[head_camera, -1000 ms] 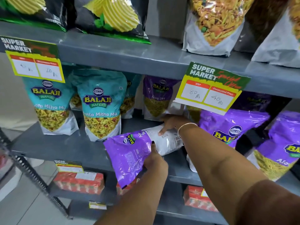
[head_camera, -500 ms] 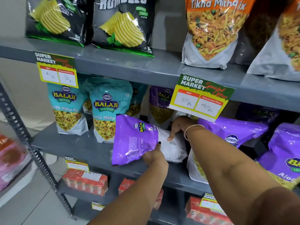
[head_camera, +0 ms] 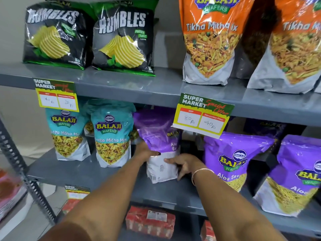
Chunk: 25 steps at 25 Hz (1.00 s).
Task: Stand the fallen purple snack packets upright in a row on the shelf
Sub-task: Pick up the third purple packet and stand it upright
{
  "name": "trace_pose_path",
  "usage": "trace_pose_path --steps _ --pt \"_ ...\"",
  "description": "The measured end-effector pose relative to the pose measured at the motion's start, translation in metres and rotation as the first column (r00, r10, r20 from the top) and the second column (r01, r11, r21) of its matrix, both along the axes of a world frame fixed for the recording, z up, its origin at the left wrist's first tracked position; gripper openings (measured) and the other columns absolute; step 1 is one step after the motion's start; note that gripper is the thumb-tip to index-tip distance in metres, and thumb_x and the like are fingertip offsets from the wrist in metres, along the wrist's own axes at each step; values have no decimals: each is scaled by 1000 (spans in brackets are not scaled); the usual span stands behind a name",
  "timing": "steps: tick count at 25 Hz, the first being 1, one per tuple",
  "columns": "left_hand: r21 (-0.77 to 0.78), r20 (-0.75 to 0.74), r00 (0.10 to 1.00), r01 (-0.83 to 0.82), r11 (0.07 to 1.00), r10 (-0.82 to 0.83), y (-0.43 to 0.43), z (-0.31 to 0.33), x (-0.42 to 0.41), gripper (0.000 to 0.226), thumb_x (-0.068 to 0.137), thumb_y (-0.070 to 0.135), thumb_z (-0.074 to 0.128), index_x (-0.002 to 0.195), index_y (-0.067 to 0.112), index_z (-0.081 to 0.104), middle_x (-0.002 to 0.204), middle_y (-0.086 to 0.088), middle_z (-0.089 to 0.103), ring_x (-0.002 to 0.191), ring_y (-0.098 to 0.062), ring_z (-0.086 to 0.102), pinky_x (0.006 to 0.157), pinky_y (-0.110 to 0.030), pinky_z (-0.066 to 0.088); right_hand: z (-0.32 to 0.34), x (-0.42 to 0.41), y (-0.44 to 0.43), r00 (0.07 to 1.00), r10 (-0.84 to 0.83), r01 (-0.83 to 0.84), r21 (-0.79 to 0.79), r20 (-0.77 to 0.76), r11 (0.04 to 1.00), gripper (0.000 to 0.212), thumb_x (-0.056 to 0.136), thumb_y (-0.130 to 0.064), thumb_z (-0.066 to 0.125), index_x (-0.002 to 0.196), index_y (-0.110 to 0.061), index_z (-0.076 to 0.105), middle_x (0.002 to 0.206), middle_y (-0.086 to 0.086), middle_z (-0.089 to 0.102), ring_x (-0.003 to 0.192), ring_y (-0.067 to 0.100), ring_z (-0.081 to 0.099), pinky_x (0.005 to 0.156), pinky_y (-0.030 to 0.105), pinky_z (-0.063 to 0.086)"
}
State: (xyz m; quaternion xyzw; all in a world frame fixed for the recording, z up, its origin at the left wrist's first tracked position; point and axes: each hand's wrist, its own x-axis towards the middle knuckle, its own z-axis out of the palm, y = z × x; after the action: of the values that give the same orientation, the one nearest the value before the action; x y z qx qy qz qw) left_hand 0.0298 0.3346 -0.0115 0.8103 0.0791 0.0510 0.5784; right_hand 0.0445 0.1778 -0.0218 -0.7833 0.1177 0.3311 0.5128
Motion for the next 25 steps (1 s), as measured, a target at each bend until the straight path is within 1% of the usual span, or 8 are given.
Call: trace_pose_path --steps 7,11,13,16,19,20,22,25 --pt "23 -34 980 199 980 -198 9 -6 24 56 64 -12 75 117 -5 59 121 -20 62 115 -32 57 104 -47 44 -12 -14 1 993 -116 117 88 -19 989 56 85 -26 63 134 -5 45 133 19 54 122 37 50 105 61 35" --pt "52 -161 931 339 939 -327 16 -10 25 62 64 -1 78 123 2 57 130 -17 60 121 -31 54 108 -46 41 -17 -12 2 976 -144 142 23 162 990 58 80 -27 69 131 -10 45 131 13 57 100 24 53 71 34 49" --pt "38 -325 858 432 901 -398 19 -5 20 64 63 2 78 122 3 54 126 -11 61 120 -24 54 108 -38 42 -21 -4 -1 945 -189 189 23 267 982 54 79 -18 71 126 -10 44 117 14 60 82 22 58 64 34 50" --pt "116 -420 820 473 873 -389 22 -8 13 59 67 -2 75 117 5 46 101 -10 58 99 -15 51 86 -27 45 -23 5 -8 921 -265 243 111 285 964 43 83 6 55 112 -19 36 92 13 52 60 18 51 56 33 52" --pt "101 -308 886 392 914 -346 27 -17 16 42 67 -10 72 91 17 49 86 -11 55 81 -17 53 70 -25 45 -20 0 -17 956 -165 127 164 243 978 48 79 19 38 104 -20 45 83 3 52 65 11 47 48 18 40" --pt "116 -220 935 308 944 -278 29 -21 22 42 65 -9 74 85 19 49 90 -11 56 87 -20 55 74 -27 46 -17 -5 -20 967 -79 45 143 241 989 56 77 19 43 109 -26 46 86 -2 55 71 8 48 55 18 39" --pt "97 -123 973 205 974 -193 27 -24 30 59 61 -2 80 108 14 48 117 -14 56 113 -26 52 97 -36 45 -9 -17 -19 977 65 -95 140 203 986 58 79 7 60 114 -37 45 95 -10 60 83 3 52 66 20 37" --pt "35 -99 970 228 973 -224 13 -26 33 103 53 6 85 138 5 27 139 -13 49 130 -29 45 110 -42 37 -5 -22 -10 969 65 -102 151 237 983 40 79 -10 70 113 -26 54 107 -2 62 89 5 57 73 20 43"
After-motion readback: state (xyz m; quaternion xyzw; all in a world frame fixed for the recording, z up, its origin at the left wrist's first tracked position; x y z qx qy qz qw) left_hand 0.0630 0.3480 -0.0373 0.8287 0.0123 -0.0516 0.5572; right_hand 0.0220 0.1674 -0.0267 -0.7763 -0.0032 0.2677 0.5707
